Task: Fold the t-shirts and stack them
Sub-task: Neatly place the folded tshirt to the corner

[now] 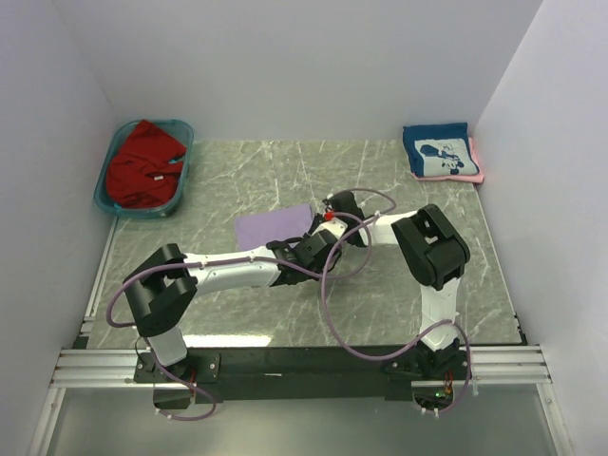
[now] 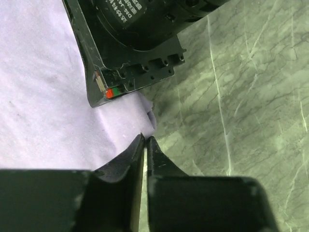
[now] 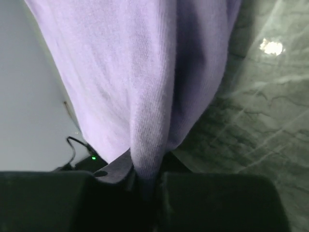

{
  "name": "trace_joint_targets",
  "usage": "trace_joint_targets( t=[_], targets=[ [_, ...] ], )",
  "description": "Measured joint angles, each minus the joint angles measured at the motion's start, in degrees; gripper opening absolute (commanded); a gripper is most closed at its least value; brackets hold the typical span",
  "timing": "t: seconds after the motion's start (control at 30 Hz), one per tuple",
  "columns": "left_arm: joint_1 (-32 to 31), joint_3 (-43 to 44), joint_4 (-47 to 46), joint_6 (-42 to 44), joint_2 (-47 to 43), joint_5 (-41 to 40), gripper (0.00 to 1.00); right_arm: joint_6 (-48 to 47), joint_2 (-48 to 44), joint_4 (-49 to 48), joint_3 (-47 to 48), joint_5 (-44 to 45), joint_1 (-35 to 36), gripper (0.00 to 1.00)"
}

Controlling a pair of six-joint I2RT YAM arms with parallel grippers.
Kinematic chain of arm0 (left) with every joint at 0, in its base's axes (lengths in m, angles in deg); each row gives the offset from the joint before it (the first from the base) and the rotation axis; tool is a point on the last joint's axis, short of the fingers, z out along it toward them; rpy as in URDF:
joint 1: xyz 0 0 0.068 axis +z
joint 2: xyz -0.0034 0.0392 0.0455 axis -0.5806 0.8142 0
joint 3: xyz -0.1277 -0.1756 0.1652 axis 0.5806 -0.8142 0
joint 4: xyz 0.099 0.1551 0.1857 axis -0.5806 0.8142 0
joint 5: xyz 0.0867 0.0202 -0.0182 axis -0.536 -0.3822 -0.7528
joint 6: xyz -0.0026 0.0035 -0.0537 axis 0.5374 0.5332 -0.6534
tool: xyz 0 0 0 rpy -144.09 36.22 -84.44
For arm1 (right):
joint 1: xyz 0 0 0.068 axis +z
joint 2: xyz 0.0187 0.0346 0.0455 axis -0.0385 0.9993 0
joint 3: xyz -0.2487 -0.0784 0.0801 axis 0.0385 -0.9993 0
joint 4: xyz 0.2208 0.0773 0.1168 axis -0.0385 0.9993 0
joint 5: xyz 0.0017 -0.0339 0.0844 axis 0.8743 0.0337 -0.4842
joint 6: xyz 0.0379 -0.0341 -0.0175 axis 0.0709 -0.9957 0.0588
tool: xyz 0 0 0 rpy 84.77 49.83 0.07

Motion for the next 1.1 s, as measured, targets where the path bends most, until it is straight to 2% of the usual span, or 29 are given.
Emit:
trace_joint_targets(
  t=[0.03,0.1,0.13,0.23,0.33,0.4,0.57,0.73,0.87,1.0,1.1],
  targets=[
    [0.0,0.0,0.0,-0.3,0.0,0.1,0.22,-0.9,0.0,1.0,0.3,0.2,-0.1,0.0],
    [0.1,-0.1,0.0,-1.0,-0.3,1.0,0.32,-3.1,0.0,2.8,1.4,0.6,-0.4,0.0],
    [0.3,-0.2,0.0,-1.4,-0.7,1.5,0.42,-4.3,0.0,4.0,2.0,0.8,-0.6,0.0],
    [1.3,-0.3,0.4,-3.0,-3.9,3.6,0.55,-8.6,0.0,7.8,4.2,1.9,-1.7,0.0],
    [5.1,-0.4,0.3,-4.5,-8.9,7.4,0.62,-15.0,0.0,14.1,8.3,4.7,-3.9,0.0],
    [10.8,-1.0,-0.2,-5.6,-13.2,10.9,0.64,-19.8,0.0,18.8,11.9,7.3,-5.7,0.0],
    [29.2,-2.0,0.8,-7.7,-19.5,18.4,0.87,-31.8,2.2,29.7,25.0,12.5,-10.8,0.0],
    [40.8,-4.7,3.6,-8.4,-23.1,21.7,0.93,-41.3,7.7,36.1,38.3,18.0,-16.5,0.0],
    [47.1,-12.0,3.4,-9.9,-27.2,24.1,0.92,-46.8,12.1,40.5,47.0,21.5,-20.5,0.0],
    [52.0,-17.3,4.0,-11.7,-27.2,26.2,0.91,-51.7,17.4,43.2,57.6,24.9,-23.3,0.0],
    [52.7,-17.7,4.5,-11.9,-25.5,26.3,0.91,-55.7,21.0,44.0,64.7,28.2,-24.4,0.0]
  ],
)
